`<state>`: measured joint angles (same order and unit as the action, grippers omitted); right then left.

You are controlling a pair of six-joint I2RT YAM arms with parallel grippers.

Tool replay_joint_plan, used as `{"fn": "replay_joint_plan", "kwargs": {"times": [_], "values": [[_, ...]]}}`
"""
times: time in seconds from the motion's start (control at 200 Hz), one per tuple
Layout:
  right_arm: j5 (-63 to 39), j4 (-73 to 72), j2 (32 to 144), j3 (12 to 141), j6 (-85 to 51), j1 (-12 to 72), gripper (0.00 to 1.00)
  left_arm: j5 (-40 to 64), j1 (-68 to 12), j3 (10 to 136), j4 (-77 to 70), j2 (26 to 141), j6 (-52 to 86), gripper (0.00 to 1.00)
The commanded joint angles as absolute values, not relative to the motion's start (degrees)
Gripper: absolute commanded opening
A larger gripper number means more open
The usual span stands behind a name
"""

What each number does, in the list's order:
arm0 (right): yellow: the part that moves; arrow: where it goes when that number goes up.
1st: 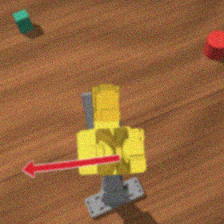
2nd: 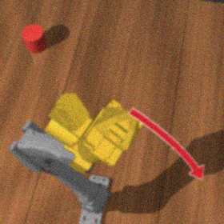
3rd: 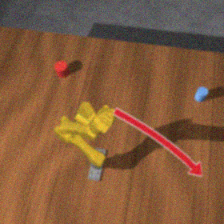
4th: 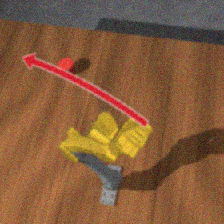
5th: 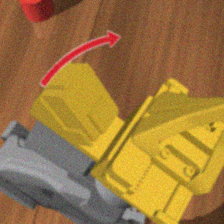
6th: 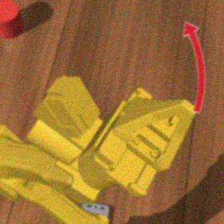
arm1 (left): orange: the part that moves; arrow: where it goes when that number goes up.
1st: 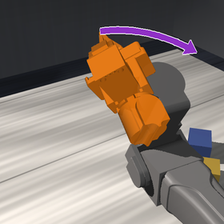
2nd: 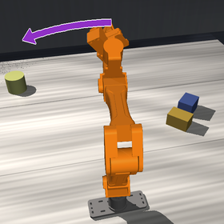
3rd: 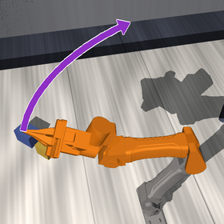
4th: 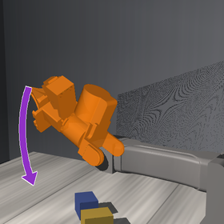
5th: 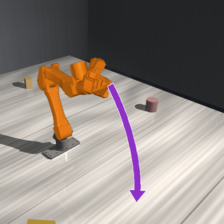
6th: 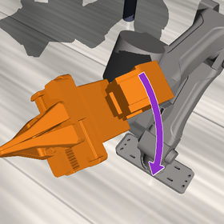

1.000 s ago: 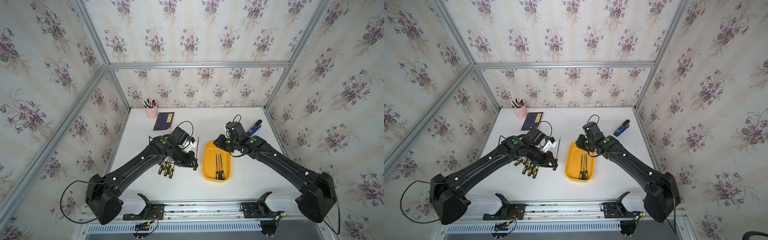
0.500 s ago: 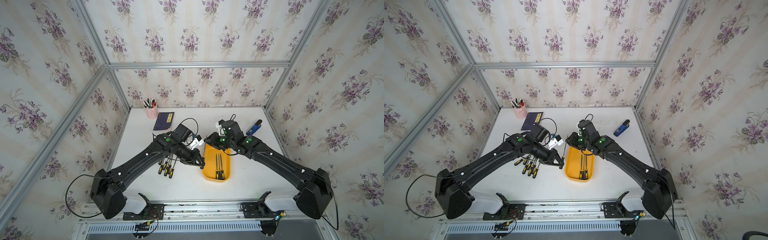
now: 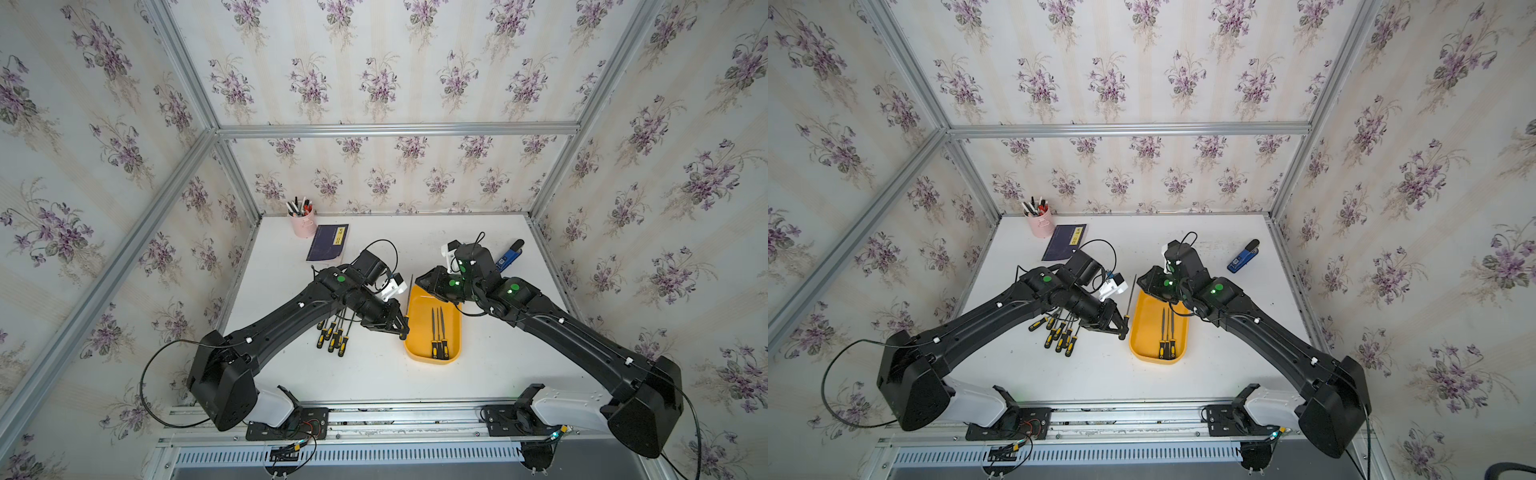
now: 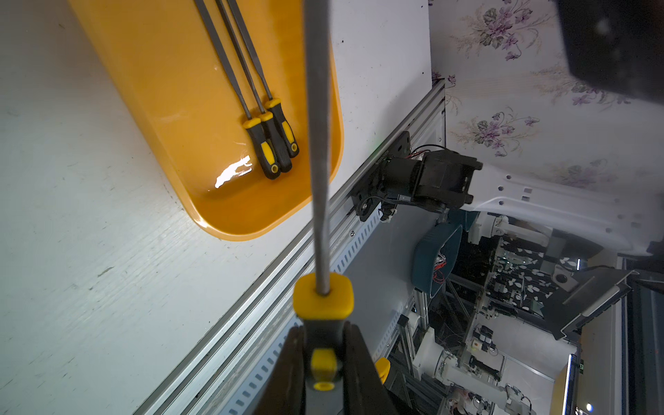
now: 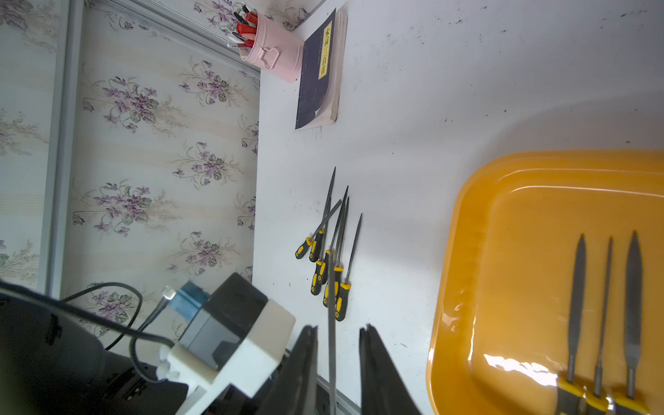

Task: Put the file tool into the storage box
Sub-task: Place the file tool in the storage box.

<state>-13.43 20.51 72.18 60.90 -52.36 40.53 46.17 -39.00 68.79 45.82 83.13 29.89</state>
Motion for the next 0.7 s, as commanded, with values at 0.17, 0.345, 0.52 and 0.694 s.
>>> {"fn": "replay_joint_plan", "kwargs": {"times": [0.17,0.345,0.52,0.694], "values": [[-14.4,17.4,78.4,62.0,-52.6,45.2,0.26,46.1,-39.0,69.1,46.2,83.0,29.2,0.02],[-11.4,20.6,80.8,64.7,-51.3,45.3,0.20,45.8,-39.0,68.7,46.7,82.7,29.0,0.02],[-8.7,24.7,81.2,66.5,-49.9,45.1,0.03,45.6,-39.0,67.9,46.5,82.6,29.0,0.02],[-9.1,25.7,81.5,66.1,-49.9,45.1,0.00,45.9,-38.9,67.7,46.0,83.1,28.8,0.02]]}}
